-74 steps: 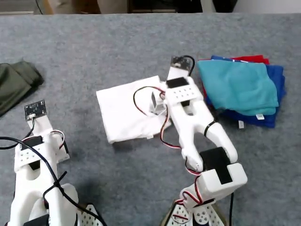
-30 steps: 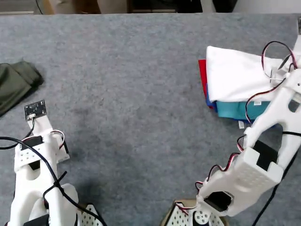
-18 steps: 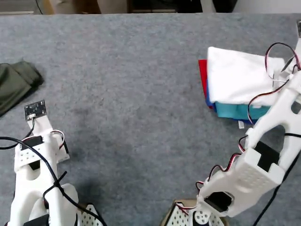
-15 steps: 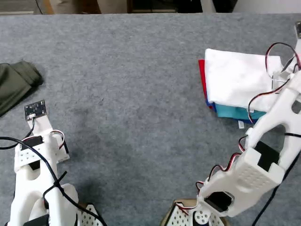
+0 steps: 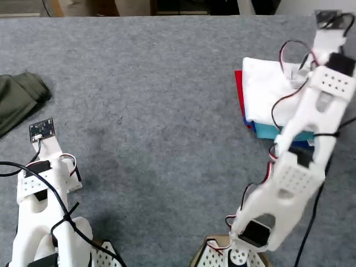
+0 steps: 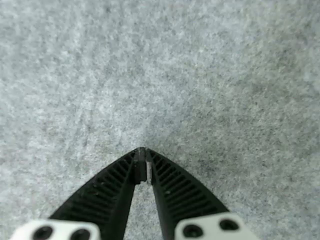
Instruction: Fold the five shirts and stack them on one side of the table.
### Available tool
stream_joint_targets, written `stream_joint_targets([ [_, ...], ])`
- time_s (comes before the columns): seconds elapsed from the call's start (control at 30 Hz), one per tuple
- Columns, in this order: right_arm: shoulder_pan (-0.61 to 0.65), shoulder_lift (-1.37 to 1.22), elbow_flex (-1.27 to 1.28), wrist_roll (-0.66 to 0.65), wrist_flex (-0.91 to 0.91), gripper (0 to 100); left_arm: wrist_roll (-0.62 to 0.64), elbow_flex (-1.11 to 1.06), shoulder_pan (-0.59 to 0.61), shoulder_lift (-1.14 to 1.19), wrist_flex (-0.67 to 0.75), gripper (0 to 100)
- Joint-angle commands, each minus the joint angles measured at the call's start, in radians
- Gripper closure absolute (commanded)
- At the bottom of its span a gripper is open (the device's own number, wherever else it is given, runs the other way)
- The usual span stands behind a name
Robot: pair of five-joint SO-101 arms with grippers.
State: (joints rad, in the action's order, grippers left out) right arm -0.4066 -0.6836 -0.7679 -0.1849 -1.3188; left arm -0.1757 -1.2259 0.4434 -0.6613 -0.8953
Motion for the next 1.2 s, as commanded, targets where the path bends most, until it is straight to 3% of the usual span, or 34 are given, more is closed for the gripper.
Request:
stream_joint_targets([
  [0.0,-0.008,-0.151,-0.077,0.005,0.094,96.1,-0.006,0.006,0.003,-0.021,0.005,98],
  [0.2,-0.004,-0.332,-0.245,-0.043,-0.046,96.1,-0.006,0.006,0.002,-0.021,0.005,98],
  [0.33,-0.002,-0.286,-0.564,-0.051,-0.279,96.0,-0.006,0.006,0.002,-0.021,0.006,98],
  [0.43,-0.005,-0.255,-0.826,-0.097,-0.345,95.8,-0.006,0.006,0.002,-0.021,0.008,98],
  [0.57,-0.008,-0.252,-0.865,-0.196,-0.293,95.9,-0.006,0.006,0.002,-0.021,0.006,98],
  [0.87,-0.127,-0.412,-0.599,-0.206,0.034,96.0,-0.006,0.006,0.006,-0.021,0.005,98],
  [1.17,-0.147,-0.498,-0.688,-0.198,0.014,96.0,-0.006,0.006,0.003,-0.021,0.005,98],
])
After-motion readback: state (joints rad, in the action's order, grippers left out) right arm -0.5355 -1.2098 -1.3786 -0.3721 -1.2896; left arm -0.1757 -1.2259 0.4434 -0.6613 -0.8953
